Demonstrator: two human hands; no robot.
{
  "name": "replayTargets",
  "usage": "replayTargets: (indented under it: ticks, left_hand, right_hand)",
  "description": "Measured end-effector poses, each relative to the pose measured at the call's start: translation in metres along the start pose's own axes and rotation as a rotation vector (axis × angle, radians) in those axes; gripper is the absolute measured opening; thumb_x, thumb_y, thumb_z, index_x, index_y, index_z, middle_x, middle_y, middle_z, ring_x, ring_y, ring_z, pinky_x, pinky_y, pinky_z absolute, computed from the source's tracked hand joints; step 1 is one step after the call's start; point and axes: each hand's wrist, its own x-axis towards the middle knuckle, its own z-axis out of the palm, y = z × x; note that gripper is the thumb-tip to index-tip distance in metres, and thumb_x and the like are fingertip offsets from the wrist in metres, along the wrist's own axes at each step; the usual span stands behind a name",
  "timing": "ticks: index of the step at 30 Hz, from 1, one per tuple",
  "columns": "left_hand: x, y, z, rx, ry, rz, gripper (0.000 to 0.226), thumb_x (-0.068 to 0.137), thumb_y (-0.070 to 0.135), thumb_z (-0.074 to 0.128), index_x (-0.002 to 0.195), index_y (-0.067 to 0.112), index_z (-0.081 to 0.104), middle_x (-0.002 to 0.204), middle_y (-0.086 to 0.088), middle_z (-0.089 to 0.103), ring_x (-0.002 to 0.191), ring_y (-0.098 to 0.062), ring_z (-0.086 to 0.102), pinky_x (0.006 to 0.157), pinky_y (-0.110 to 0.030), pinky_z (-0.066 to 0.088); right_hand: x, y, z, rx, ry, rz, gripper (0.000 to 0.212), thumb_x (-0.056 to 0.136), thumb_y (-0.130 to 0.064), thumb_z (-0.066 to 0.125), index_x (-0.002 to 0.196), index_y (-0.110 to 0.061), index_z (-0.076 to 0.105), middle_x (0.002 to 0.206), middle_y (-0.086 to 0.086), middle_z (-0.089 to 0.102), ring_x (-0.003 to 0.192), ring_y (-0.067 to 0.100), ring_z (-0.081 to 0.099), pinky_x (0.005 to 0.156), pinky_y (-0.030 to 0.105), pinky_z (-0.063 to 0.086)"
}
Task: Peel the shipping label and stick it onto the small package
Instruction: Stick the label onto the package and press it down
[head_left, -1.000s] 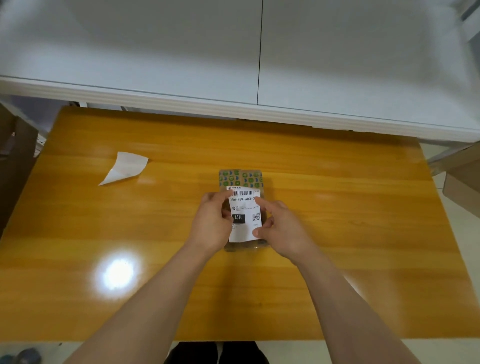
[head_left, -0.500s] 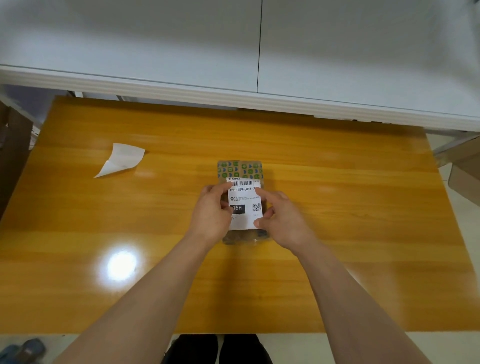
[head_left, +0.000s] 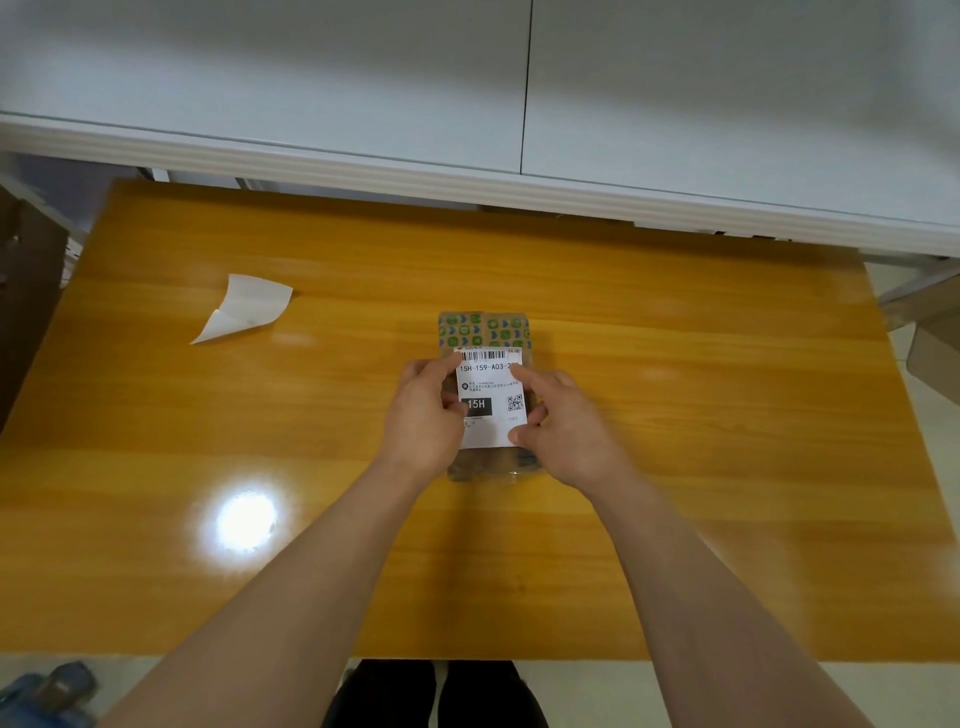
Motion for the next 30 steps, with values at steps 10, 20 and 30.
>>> replayTargets:
  ticks: [10,20,30]
  left_hand:
    - [-0.0001,-0.0023,0.0014,0.041,0.005,0.021,0.056,0.093,-0.003,0.056,0.145,0.016,0.047,0.136,-0.002,0.044,0.091,-0.013,0.057,0.086,-0.033,0.054]
    - [-0.0007,-0.0036,0.0025,0.121,0.036,0.054,0.054,0.089,-0.005,0.054,0.138,0.018,0.054,0.135,-0.005,0.047,0.104,-0.026,0.062,0.091,-0.043,0.054]
    - [-0.0063,-0.0029,0.0023,0.244,0.016,0.1,0.045,0.09,-0.004,0.055,0.129,0.017,0.062,0.126,-0.005,0.049,0.106,-0.024,0.059,0.088,-0.038,0.054]
  right_hand:
    - [0.0001,0.001,0.0013,-0.015,-0.015,0.005,0.075,0.088,0.001,0.069,0.152,-0.022,0.039,0.137,-0.002,0.042,0.08,0.002,0.051,0.062,0.013,0.045]
    - [0.003,0.0006,0.0037,-0.043,-0.022,-0.003,0.073,0.088,0.003,0.067,0.152,-0.021,0.04,0.142,0.0,0.038,0.083,0.004,0.049,0.066,0.011,0.044]
    - [0.0045,0.0027,0.0033,-0.104,-0.04,-0.021,0.068,0.089,0.01,0.058,0.149,-0.018,0.043,0.143,0.0,0.037,0.089,0.008,0.048,0.065,0.002,0.045]
